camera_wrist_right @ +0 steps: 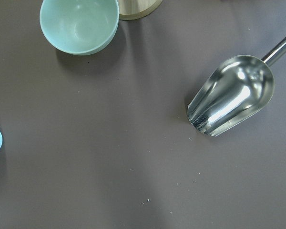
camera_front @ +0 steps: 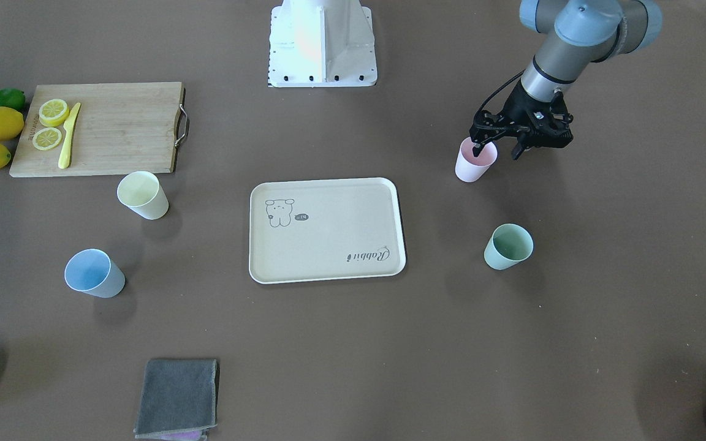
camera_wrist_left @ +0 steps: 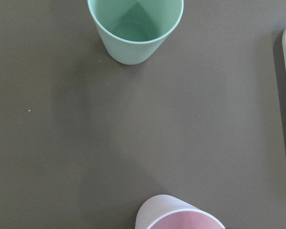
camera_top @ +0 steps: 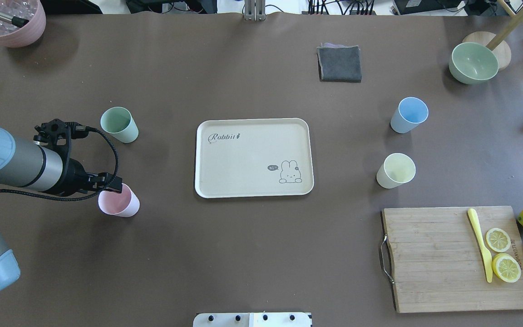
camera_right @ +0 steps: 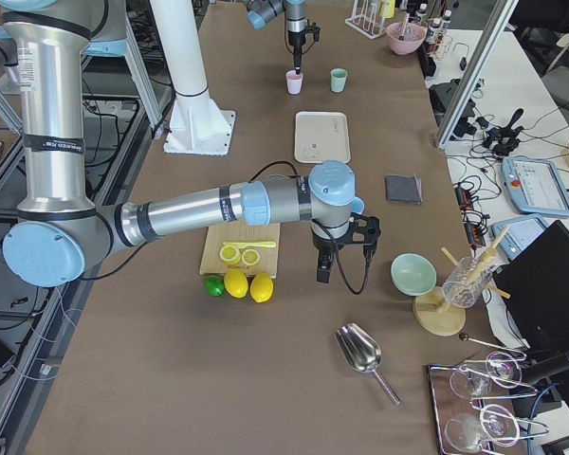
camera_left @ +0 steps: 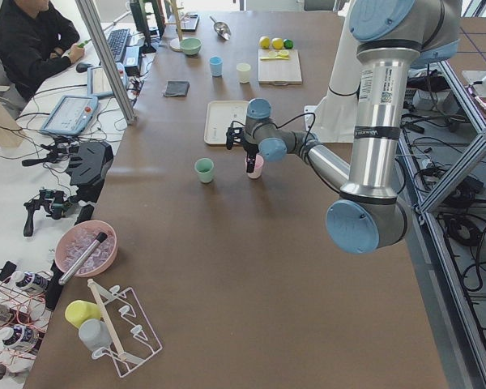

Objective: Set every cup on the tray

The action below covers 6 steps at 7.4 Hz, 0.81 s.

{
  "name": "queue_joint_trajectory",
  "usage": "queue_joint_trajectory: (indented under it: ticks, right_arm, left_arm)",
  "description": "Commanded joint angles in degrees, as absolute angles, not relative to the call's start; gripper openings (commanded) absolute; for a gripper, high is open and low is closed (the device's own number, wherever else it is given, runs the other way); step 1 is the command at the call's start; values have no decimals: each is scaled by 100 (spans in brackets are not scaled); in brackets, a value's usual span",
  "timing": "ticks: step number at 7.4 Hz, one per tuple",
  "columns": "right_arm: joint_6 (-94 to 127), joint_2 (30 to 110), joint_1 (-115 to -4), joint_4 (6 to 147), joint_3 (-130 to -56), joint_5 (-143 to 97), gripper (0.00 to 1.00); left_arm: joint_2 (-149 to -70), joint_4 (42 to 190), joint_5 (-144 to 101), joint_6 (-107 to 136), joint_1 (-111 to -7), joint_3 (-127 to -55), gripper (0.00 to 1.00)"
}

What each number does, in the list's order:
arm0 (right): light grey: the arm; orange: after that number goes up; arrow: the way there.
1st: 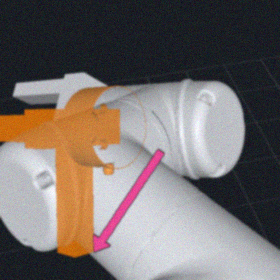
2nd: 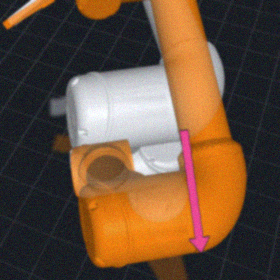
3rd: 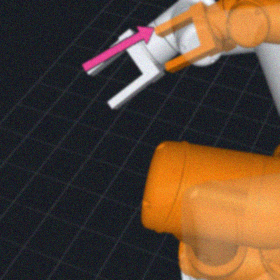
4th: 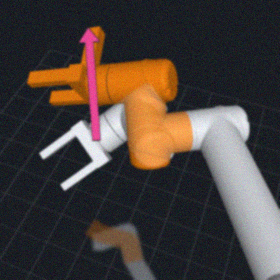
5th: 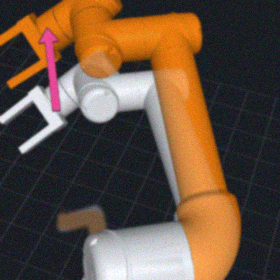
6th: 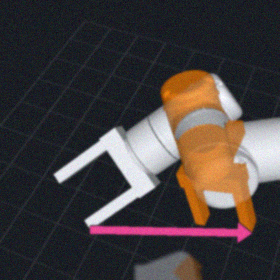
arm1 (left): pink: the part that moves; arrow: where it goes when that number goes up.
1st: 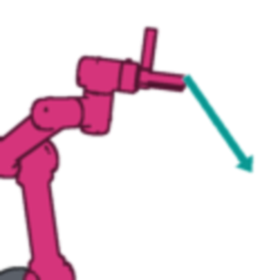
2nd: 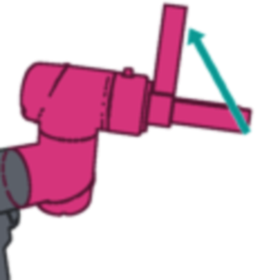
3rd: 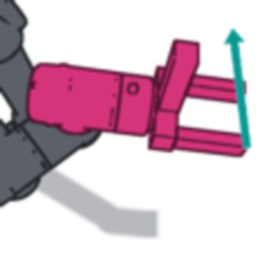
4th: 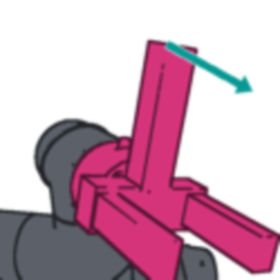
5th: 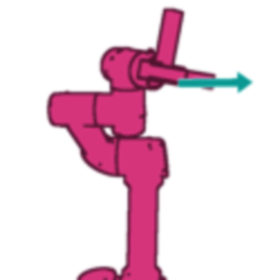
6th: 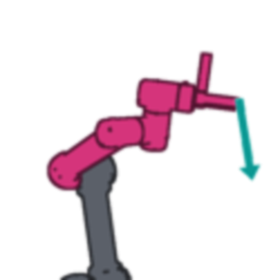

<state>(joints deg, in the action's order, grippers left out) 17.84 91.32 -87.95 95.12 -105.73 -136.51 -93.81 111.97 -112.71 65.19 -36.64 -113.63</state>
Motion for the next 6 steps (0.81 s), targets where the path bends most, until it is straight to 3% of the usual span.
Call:
queue_joint_trajectory:
  ticks: [1, 2, 5, 6]
  right_arm:
    - [1784, 9132, -8780, 9510, -10573, -13649, 100]
    - [1784, 9132, -8772, 9518, -10573, -13649, 100]
    - [1775, 9132, -8745, 9510, -10573, -13641, 100]
    - [1775, 9123, -8736, 9510, -10573, -13641, 100]
  left_arm:
    - [-9360, 11206, -11268, 6513, -3612, -11233, 89]
    - [-9369, 11215, -11268, 6504, -3569, -11215, 87]
    - [-9360, 11215, -11276, 6478, -3428, -11162, 0]
    - [-9360, 11215, -11285, 6469, -3419, -11171, 0]
